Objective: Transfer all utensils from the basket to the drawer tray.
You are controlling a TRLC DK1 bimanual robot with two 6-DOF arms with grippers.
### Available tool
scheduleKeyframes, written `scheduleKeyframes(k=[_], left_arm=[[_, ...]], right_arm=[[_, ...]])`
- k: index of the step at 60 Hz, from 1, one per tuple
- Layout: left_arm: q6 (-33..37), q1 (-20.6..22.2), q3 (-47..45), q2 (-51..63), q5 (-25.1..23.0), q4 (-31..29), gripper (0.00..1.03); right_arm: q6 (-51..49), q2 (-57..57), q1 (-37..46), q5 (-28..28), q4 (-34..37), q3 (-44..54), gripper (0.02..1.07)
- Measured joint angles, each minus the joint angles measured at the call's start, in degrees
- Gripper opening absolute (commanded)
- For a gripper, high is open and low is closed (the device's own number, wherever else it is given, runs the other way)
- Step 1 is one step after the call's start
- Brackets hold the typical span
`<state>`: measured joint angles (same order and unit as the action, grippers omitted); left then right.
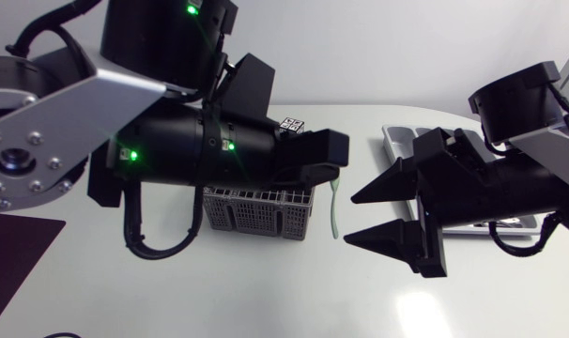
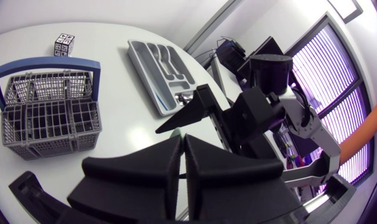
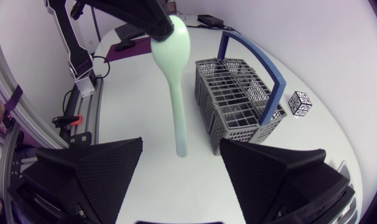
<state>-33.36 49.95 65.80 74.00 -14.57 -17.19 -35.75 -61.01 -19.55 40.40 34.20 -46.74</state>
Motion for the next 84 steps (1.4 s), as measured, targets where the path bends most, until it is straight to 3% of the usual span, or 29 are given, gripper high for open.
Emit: scheduleKeyframes(k=[16, 28, 36, 57, 66, 69, 74, 80, 84], left_arm=[[0.4, 0.2, -1.6, -0.5, -3.4, -1.0, 0.04], [0.4, 0.9, -1.8, -0.9, -4.5, -1.0, 0.04], [0.4, 0.9, -1.8, -1.1, -4.5, -1.0, 0.04], [1.0, 0.9, -2.0, -1.6, -4.7, -1.4, 0.04], [1.0, 0.9, -2.1, -1.7, -4.5, -1.4, 0.04], [1.0, 0.8, -2.1, -1.7, -4.5, -1.4, 0.11], [1.0, 0.6, -2.1, -1.7, -4.5, -1.4, 0.46], [1.3, -0.3, -2.1, -1.8, -4.7, -1.8, 0.5], [1.4, -0.9, -2.1, -2.0, -4.7, -1.9, 0.59]], right_arm=[[0.0, -1.5, -0.8, 5.6, -0.1, -0.3, 0.72], [0.0, -1.6, -2.2, 6.9, -0.1, -1.2, 0.63], [0.2, -1.9, -2.5, 7.6, -0.1, -1.7, 0.52], [0.2, -2.1, -2.7, 8.5, -0.1, -1.7, 0.08], [0.2, -2.2, -2.9, 8.9, 0.1, -1.7, 0.07], [0.2, -2.2, -2.9, 9.0, 0.2, -1.7, 0.07], [0.2, -2.3, -2.9, 9.4, 0.3, -1.7, 0.07], [0.2, -2.4, -2.8, 8.9, 0.3, -1.7, 0.07], [0.2, -2.7, -2.5, 8.3, 0.4, -1.7, 0.07]])
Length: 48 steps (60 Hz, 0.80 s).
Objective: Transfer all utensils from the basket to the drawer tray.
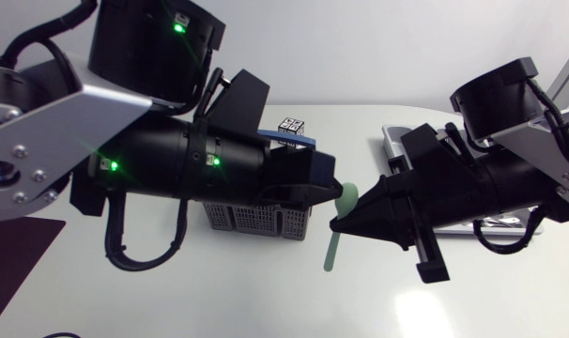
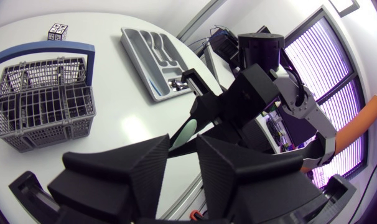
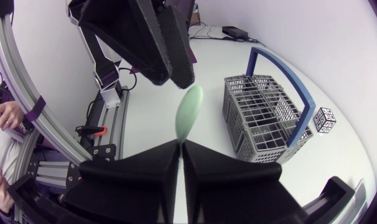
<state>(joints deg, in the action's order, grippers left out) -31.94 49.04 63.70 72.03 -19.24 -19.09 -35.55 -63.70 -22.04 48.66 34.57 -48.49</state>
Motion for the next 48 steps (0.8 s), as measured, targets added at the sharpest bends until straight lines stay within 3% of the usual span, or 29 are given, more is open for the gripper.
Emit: scheduleKeyframes(k=[13, 20, 25, 37, 48], left_arm=[[0.0, -3.6, 0.5, 0.0, 1.4, 0.7, 0.7], [0.0, -5.2, 1.2, 0.0, 5.2, 0.8, 0.71], [0.3, -6.1, 1.3, 0.4, 9.3, 0.9, 0.79], [0.8, -10.2, 1.3, 2.5, 12.5, 0.0, 0.82], [2.5, -13.6, 1.3, 2.9, 15.3, -0.6, 0.86]], right_arm=[[-1.0, -0.2, 2.9, -3.4, 1.1, 0.2, 0.07], [-3.8, -0.4, 8.3, -6.8, 2.2, 0.8, 0.07], [-6.1, -0.8, 13.1, -9.8, 2.6, 1.2, 0.07], [-13.2, -2.5, 25.3, -18.4, 2.5, 1.8, 0.07], [-20.8, -5.9, 36.8, -29.3, -6.3, 2.6, 0.07]])
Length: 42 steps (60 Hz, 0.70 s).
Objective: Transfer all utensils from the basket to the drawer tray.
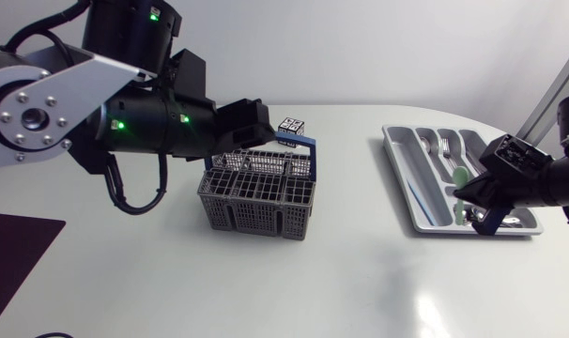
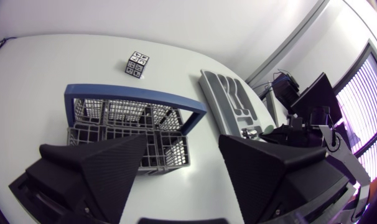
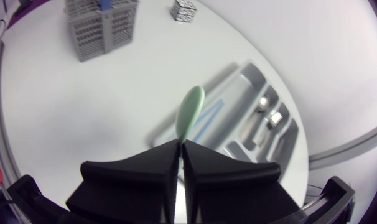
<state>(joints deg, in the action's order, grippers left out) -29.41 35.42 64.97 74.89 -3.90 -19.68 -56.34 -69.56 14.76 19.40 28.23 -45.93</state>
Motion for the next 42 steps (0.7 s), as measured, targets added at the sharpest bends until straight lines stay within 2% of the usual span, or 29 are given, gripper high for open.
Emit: scheduleKeyframes(k=[9, 17, 42], left_arm=[[2.4, -0.2, -0.7, 0.0, 3.5, 0.0, 0.86], [3.2, -0.9, -1.7, 0.0, 6.0, 0.0, 0.88], [6.8, -6.0, -5.9, -2.4, 7.5, 0.0, 0.89]], right_arm=[[-4.9, -4.5, 6.4, -7.1, -10.3, 1.0, 0.07], [-7.9, -9.7, 9.1, -11.0, -17.5, 1.1, 0.07], [-12.4, -20.3, 9.7, -21.1, -33.6, 3.4, 0.08]])
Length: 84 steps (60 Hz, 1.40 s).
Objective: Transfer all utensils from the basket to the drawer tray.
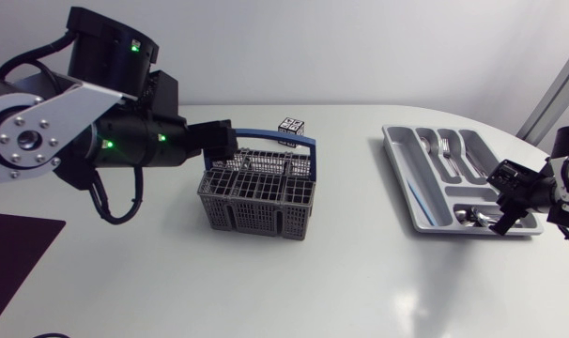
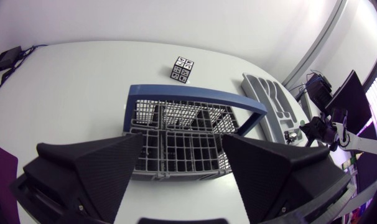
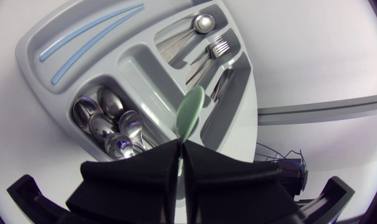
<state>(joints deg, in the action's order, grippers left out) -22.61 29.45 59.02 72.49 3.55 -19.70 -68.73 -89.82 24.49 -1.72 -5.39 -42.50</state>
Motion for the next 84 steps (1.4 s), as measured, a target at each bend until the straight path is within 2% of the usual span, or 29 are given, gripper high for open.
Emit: scheduleKeyframes(k=[2, 7, 11, 15, 25, 32, 46, 63, 75, 84], left_arm=[[0.2, -0.5, -0.4, -0.2, 0.0, -0.2, 0.9], [0.8, -1.5, -1.0, -0.7, 0.0, -0.4, 0.91], [1.3, -1.9, -1.6, -1.1, 0.0, -0.4, 0.91], [1.9, -2.3, -2.1, -1.5, 0.0, -0.4, 0.92], [3.2, -4.0, -3.4, -1.7, 0.0, -0.6, 0.94], [4.1, -5.6, -4.2, -1.7, 0.0, -0.7, 0.94], [5.3, -8.3, -5.0, -2.3, 0.1, -0.8, 0.95], [8.6, -13.7, -10.3, -0.7, 0.2, 1.8, 0.95], [9.9, -15.5, -11.4, 4.4, 0.2, 4.8, 0.95], [11.0, -15.6, -11.5, 8.2, 0.2, 6.5, 0.95]], right_arm=[[-0.4, -0.3, 0.0, -0.5, -1.0, 0.6, 0.11], [-1.3, -1.0, 0.0, -1.2, -2.0, 1.7, 0.29], [-2.1, -1.1, 0.0, -1.6, -2.2, 2.5, 0.52], [-2.5, -1.1, 0.0, -1.8, -2.2, 3.4, 0.67], [-3.6, -0.1, 0.0, -2.0, -2.6, 6.3, 0.89], [-3.8, 3.8, 0.0, -2.0, -1.0, 7.0, 0.91], [-0.8, 16.1, -3.5, -1.5, 10.3, 7.0, 0.91], [13.8, 27.0, -24.4, -1.8, 20.7, 6.9, 0.91], [26.6, 26.9, -39.7, -2.3, 23.5, 5.4, 0.91], [33.9, 23.4, -47.4, 0.2, 23.5, 2.4, 0.91]])
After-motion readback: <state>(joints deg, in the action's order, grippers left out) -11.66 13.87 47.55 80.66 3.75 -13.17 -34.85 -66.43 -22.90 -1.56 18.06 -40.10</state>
